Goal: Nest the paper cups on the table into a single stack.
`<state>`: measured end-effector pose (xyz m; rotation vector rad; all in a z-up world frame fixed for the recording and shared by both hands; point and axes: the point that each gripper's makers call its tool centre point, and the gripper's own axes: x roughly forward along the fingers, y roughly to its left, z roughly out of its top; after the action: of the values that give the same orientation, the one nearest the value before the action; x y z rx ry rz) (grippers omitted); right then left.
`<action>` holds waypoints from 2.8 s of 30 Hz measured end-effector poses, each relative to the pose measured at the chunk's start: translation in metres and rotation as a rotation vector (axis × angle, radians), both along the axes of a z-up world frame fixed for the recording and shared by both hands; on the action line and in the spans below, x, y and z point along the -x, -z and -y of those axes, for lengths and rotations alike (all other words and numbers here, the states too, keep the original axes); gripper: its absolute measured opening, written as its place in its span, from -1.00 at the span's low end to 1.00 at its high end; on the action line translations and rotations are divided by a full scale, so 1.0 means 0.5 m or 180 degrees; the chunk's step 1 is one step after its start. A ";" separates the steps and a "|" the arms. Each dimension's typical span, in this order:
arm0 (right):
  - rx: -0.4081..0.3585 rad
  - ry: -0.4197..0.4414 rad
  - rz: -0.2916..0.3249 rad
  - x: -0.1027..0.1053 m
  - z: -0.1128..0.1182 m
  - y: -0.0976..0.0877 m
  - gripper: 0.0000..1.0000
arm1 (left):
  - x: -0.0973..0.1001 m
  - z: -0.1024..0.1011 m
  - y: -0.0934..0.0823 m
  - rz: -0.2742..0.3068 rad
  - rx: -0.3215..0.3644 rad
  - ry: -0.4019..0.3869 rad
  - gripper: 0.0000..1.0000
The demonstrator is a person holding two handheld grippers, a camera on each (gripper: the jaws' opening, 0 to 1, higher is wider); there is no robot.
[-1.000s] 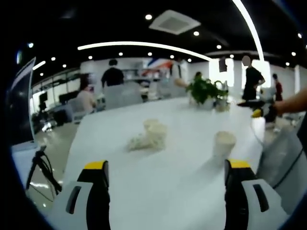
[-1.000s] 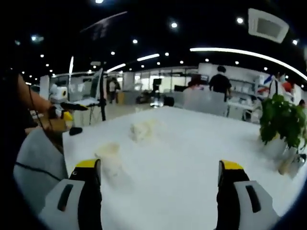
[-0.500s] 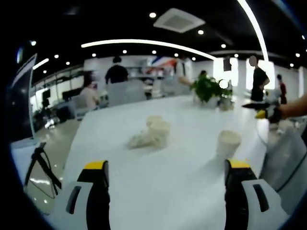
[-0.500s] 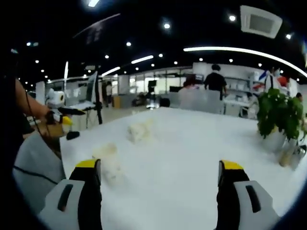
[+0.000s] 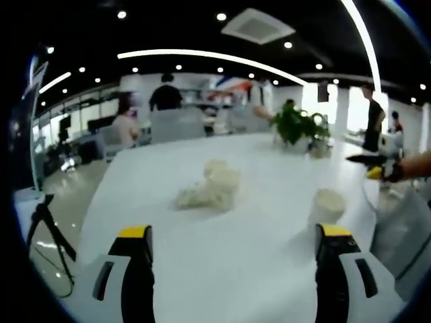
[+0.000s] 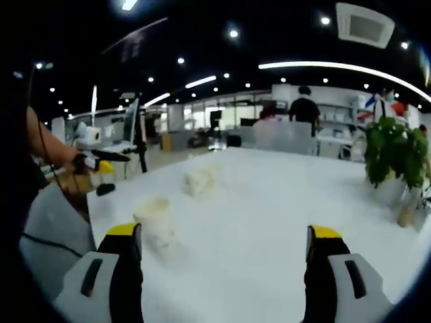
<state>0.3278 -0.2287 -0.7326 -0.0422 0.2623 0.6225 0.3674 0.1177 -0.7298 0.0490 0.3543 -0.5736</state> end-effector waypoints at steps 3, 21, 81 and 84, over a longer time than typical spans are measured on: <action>-0.0023 0.0002 0.0006 0.001 -0.006 0.000 1.00 | -0.019 0.018 0.010 -0.0003 -0.0062 0.0045 0.96; -0.0091 0.0048 -0.0056 0.010 -0.005 0.016 1.00 | -0.151 0.074 0.008 -0.0066 -0.0099 0.0035 0.97; -0.0061 0.0070 -0.0200 0.005 -0.016 0.026 0.99 | -0.367 0.219 0.088 0.0163 -0.0240 0.0275 0.06; -0.0057 0.0062 -0.0202 0.005 -0.018 0.026 0.99 | -0.362 0.230 0.088 0.0166 -0.0277 0.0384 0.04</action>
<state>0.3252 -0.2195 -0.7457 -0.0027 0.3180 0.6073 0.5481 0.0025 -0.7740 0.1696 0.3270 -0.6748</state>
